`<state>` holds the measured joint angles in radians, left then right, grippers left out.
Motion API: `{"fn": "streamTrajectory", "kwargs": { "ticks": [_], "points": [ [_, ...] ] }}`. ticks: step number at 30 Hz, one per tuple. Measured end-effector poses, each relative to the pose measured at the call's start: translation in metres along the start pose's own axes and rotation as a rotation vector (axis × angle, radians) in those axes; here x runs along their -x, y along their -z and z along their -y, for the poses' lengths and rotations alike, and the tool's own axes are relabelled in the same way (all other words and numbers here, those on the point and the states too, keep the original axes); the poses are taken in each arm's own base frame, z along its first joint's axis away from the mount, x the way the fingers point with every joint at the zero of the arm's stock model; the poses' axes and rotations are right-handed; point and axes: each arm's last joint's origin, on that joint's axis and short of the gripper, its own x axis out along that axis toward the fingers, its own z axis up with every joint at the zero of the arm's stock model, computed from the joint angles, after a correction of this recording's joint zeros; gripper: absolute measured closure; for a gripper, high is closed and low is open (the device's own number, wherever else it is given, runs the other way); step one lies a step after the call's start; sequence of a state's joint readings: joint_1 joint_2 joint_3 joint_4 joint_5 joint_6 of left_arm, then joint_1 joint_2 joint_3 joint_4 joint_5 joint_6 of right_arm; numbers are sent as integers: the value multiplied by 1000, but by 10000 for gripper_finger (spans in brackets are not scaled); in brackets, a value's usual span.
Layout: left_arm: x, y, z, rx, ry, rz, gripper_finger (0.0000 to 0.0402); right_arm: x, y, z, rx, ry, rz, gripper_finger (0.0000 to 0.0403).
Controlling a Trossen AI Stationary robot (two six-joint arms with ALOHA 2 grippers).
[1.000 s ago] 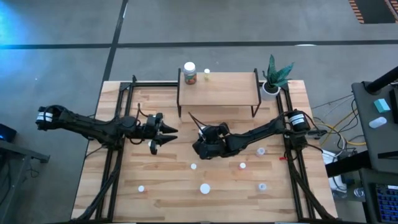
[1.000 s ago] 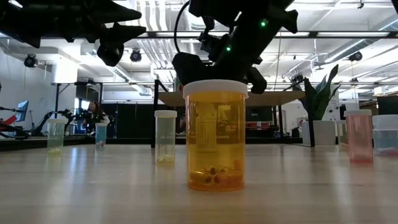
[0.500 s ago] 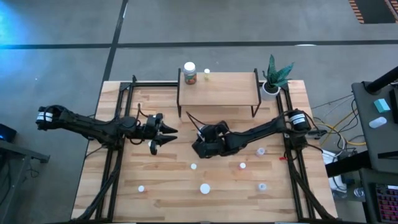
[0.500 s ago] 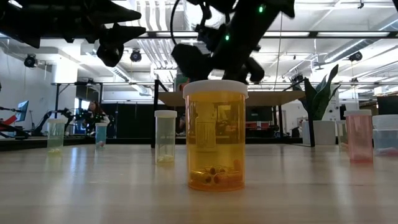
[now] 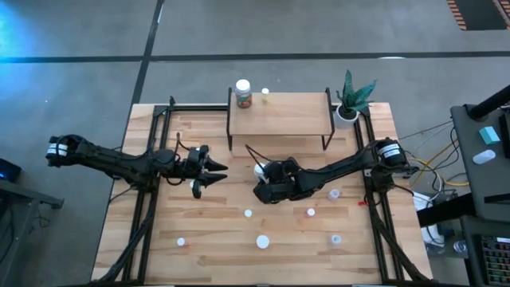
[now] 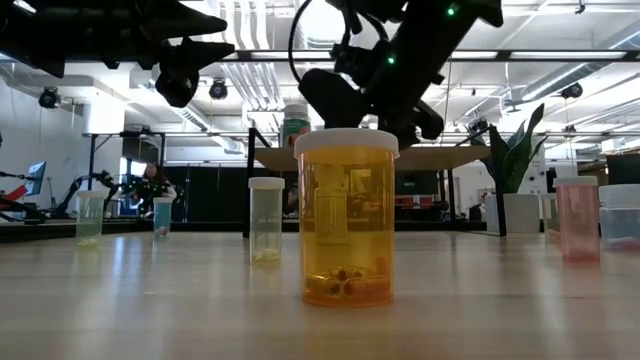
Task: Pick and place medicine bottles onto shelf by color
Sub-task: Put the white pill bottle on the shelf
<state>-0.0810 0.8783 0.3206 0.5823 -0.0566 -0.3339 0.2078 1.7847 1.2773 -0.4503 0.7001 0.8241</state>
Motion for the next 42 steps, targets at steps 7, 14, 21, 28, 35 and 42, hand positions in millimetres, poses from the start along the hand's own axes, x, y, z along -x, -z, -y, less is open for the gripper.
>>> {"fn": "streamTrajectory", "kwargs": {
  "ticks": [7,14,21,28,35,42],
  "points": [
    [0,0,0,-1,0,-1,272,14,-12,1,-8,-52,29,115],
    [0,0,0,-1,0,-1,272,15,-11,1,22,-92,-9,117],
    [0,0,0,-4,0,-2,272,15,-9,1,92,-153,-8,117],
    [0,1,0,-7,-3,-9,272,8,-1,4,36,-191,78,117],
    [0,1,0,-7,-3,-9,272,-2,-2,14,-83,-87,117,117],
    [0,1,0,-7,-3,-9,272,-10,2,15,-133,-117,141,117]
  ]
}}
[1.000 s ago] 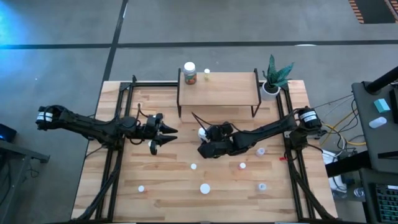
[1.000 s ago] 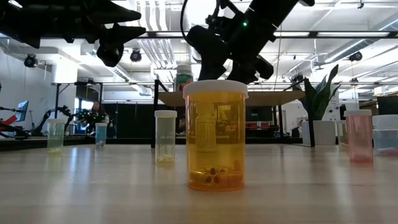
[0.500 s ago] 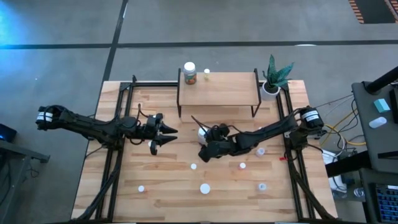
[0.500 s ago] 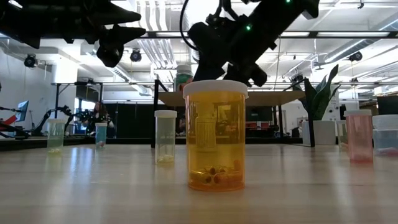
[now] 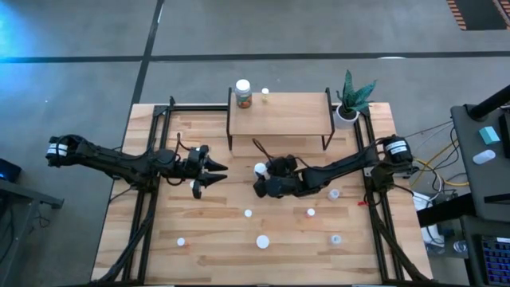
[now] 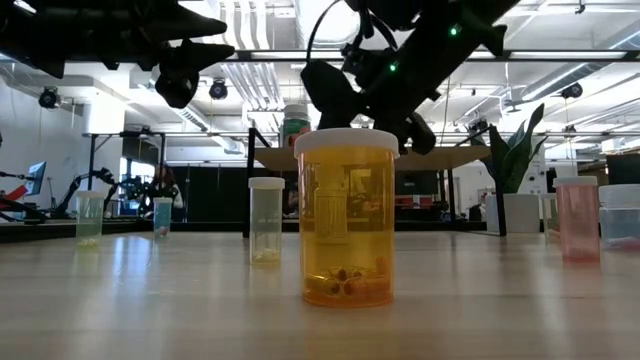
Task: Pick and place medicine bottles onto shelf by color
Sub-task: Put the white pill bottle on the shelf
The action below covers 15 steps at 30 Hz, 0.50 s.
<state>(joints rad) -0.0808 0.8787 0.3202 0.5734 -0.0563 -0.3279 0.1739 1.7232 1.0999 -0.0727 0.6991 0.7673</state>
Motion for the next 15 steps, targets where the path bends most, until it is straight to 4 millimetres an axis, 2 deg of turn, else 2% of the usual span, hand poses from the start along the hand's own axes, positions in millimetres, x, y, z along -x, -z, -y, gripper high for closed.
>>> {"fn": "streamTrajectory", "kwargs": {
  "ticks": [15],
  "points": [
    [-1,4,-1,1,-9,-27,272,-29,13,3,36,50,-13,121]
  ]
}}
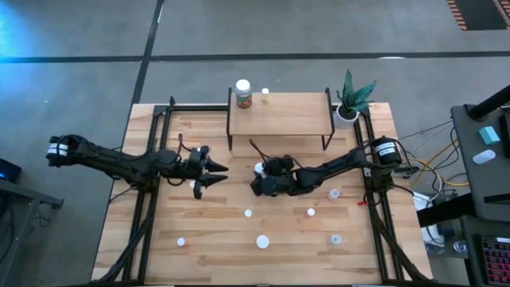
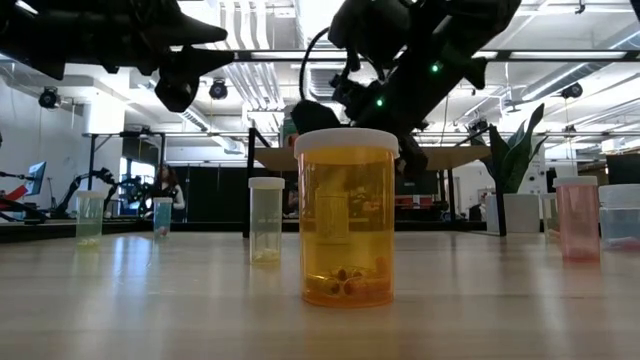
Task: Pick and place medicine bottles onto shelf by color
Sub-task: Put the white pill bottle on the shelf
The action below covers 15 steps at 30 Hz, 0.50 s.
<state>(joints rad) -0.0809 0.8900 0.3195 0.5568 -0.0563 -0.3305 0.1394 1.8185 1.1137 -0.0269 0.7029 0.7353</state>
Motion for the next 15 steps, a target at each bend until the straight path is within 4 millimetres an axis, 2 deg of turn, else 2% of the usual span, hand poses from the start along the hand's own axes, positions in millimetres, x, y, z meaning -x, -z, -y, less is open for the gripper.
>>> {"fn": "streamTrajectory", "kwargs": {
  "ticks": [3,8,15],
  "points": [
    [-1,2,0,0,-3,-9,272,0,-1,-1,19,-5,6,146],
    [-3,3,-1,-1,-6,-18,272,0,-6,-4,65,-28,3,213],
    [-2,3,-1,-2,-5,-15,272,3,-17,-12,258,-185,-29,215]
  ]
}}
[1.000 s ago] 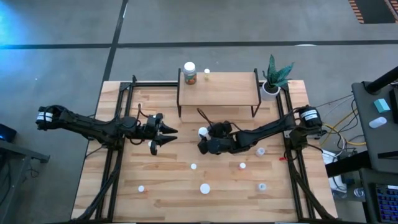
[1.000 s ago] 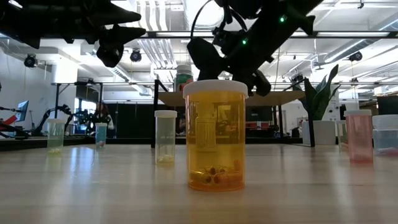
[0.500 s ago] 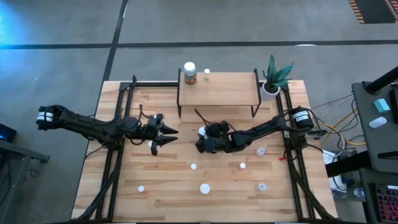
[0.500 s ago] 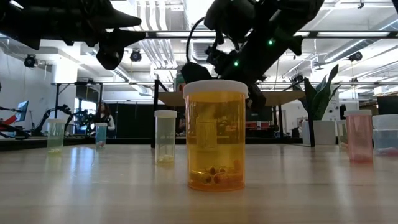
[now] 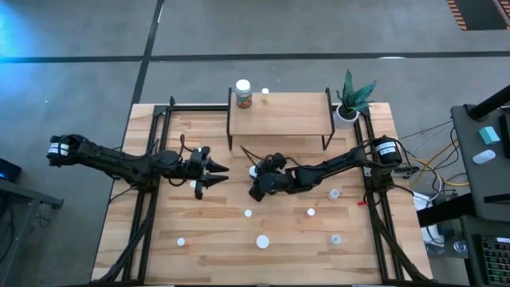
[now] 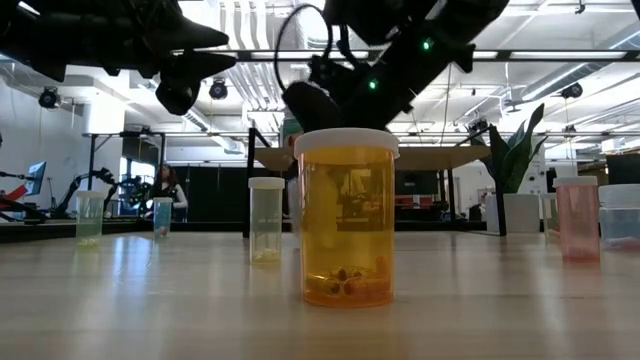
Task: Pick and place medicine bottles onto shelf by color
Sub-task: Put the white pill bottle on the shelf
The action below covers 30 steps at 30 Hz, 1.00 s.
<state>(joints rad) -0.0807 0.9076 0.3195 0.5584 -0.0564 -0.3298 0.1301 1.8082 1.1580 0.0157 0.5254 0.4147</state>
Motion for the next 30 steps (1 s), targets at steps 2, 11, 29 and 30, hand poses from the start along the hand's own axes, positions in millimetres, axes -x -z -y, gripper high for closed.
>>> {"fn": "streamTrajectory", "kwargs": {
  "ticks": [2,11,29,30],
  "points": [
    [0,0,0,0,0,-2,272,1,-3,-3,121,-105,-2,215],
    [0,0,0,-3,-1,-2,272,-7,-10,13,532,-512,-45,204],
    [-2,3,-1,-6,-5,-15,272,-4,-37,33,436,-339,-268,109],
    [-3,3,-1,-6,-6,-17,272,-1,-41,32,428,-333,-286,106]
  ]
}}
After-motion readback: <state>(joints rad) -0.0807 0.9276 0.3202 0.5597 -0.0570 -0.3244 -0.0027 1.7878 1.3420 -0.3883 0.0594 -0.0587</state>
